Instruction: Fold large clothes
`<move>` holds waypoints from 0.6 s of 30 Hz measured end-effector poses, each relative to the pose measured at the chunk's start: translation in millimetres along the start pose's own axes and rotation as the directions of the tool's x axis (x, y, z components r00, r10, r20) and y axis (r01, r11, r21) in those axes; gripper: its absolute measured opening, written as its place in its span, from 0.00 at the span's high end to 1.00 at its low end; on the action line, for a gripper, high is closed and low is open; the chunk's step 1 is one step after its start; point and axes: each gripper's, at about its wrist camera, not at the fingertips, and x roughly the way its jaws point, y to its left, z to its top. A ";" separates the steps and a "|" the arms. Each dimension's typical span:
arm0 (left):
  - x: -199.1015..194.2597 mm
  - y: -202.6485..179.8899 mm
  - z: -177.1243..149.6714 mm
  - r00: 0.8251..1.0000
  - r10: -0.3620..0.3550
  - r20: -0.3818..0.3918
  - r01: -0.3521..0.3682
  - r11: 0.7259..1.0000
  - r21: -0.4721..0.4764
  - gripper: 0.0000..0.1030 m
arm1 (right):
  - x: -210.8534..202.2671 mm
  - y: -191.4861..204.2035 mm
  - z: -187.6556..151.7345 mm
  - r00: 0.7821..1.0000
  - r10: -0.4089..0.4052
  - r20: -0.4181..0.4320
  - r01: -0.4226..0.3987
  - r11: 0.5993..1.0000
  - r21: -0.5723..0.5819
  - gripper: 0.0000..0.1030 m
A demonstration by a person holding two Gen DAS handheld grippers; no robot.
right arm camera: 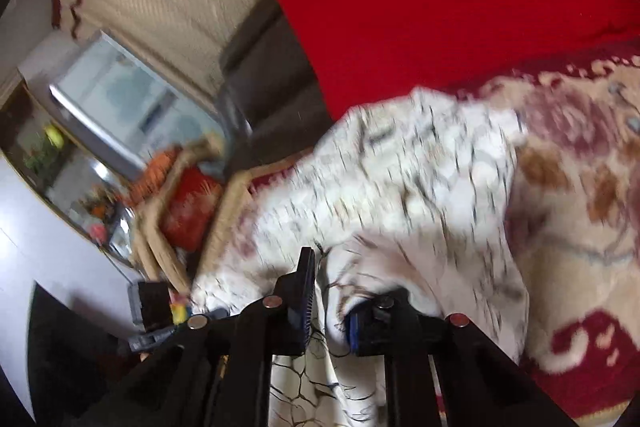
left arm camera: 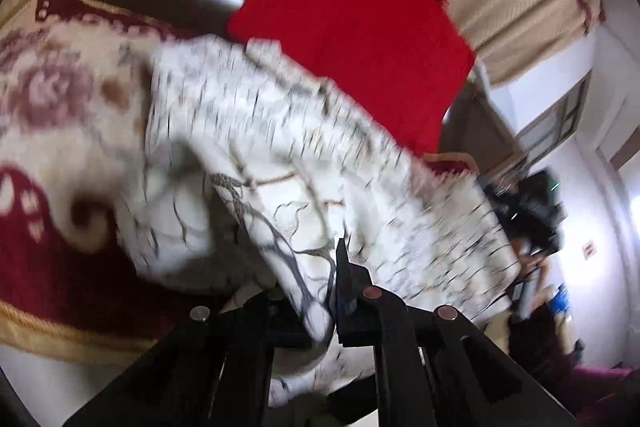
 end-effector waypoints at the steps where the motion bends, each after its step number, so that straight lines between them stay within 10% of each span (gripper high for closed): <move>1: -6.4 3.5 14.2 0.999 -0.022 0.028 0.023 0.999 -0.025 0.92 | -0.7 -7.3 12.2 1.000 0.013 0.028 -0.014 0.999 0.035 0.86; 7: -5.3 66.1 106.3 0.978 0.069 0.199 -0.014 0.965 -0.261 0.92 | 30.8 -99.8 61.3 0.989 -0.059 0.135 0.007 0.935 0.355 0.86; 11: 25.3 107.6 108.9 0.973 0.199 0.113 -0.140 0.907 -0.397 0.92 | 65.0 -167.0 52.8 0.997 -0.051 0.063 0.005 0.816 0.578 0.82; 13: 24.9 105.9 92.4 0.981 0.150 0.123 -0.091 0.915 -0.393 0.89 | 66.7 -172.7 48.0 0.997 -0.041 0.067 -0.005 0.819 0.574 0.73; 16: 15.0 88.8 64.2 0.987 0.103 0.124 -0.051 0.932 -0.360 0.52 | 54.6 -160.0 47.6 0.995 -0.011 0.101 -0.041 0.867 0.496 0.17; 18: 3.5 72.1 44.9 0.985 0.088 0.146 -0.034 0.939 -0.342 0.29 | 41.3 -149.5 46.4 0.990 -0.009 0.138 -0.057 0.881 0.470 0.17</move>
